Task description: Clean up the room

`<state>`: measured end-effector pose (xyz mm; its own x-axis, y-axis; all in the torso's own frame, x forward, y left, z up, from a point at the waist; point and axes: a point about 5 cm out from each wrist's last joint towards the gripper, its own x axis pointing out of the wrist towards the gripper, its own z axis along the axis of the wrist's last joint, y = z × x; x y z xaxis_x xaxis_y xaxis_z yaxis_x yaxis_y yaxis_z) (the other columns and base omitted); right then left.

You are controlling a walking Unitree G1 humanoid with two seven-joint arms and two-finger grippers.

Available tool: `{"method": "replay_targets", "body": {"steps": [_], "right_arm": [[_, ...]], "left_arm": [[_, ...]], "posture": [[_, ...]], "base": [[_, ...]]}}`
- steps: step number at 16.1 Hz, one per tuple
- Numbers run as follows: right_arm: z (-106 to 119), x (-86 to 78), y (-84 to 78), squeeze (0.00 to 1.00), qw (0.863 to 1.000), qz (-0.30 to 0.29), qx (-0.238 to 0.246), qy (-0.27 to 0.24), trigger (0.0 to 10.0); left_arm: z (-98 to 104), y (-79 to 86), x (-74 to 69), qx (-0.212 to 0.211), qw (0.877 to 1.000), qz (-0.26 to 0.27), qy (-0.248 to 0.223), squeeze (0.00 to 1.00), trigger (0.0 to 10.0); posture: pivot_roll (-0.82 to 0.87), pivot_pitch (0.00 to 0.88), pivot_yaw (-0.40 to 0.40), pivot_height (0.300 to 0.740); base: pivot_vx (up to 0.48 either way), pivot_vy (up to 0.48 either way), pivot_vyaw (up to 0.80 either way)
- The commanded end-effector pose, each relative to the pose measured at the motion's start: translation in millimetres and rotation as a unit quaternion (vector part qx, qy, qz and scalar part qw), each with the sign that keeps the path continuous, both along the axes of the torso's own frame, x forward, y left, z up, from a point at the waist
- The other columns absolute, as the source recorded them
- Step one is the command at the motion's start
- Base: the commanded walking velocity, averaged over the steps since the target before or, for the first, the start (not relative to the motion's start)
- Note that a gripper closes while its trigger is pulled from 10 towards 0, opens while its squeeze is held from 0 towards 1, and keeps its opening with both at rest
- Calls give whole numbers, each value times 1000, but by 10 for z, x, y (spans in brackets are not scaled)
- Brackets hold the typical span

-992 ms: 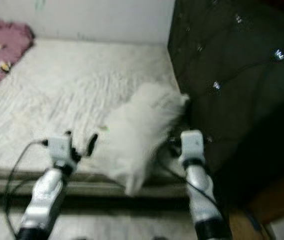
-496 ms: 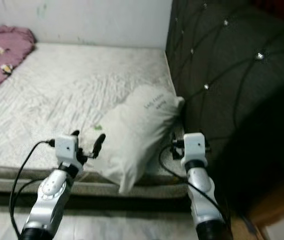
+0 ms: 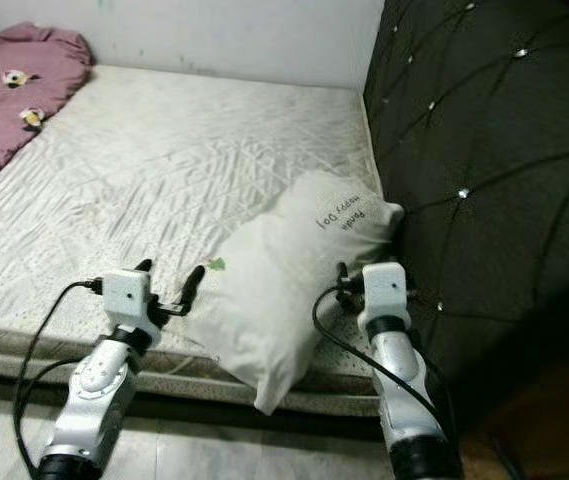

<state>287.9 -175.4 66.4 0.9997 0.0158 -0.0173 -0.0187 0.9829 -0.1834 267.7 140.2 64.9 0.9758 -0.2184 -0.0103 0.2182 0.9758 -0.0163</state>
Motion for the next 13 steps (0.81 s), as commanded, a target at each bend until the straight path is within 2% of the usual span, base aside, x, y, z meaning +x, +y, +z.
{"method": "replay_targets", "body": {"steps": [1, 11, 13], "right_arm": [[1, -22, -74, 0, 1000, -8, -6, -1, 10000], [10, -7, -68, 0, 1000, -2, -11, -3, 10000], [8, -8, -64, 0, 1000, -2, -12, -2, 10000]], "left_arm": [[52, -95, 24, -3, 1000, -16, -11, 0, 10000], [45, -116, 31, -4, 1000, -15, -9, 0, 10000], [33, -99, 37, -8, 1000, -1, -3, 0, 10000]], "posture": [[-68, 0, -31, 740], [-69, 0, -35, 740], [-69, 0, -36, 740]], "base": [[289, 0, 0], [270, 0, 0], [0, 0, 0]]}}
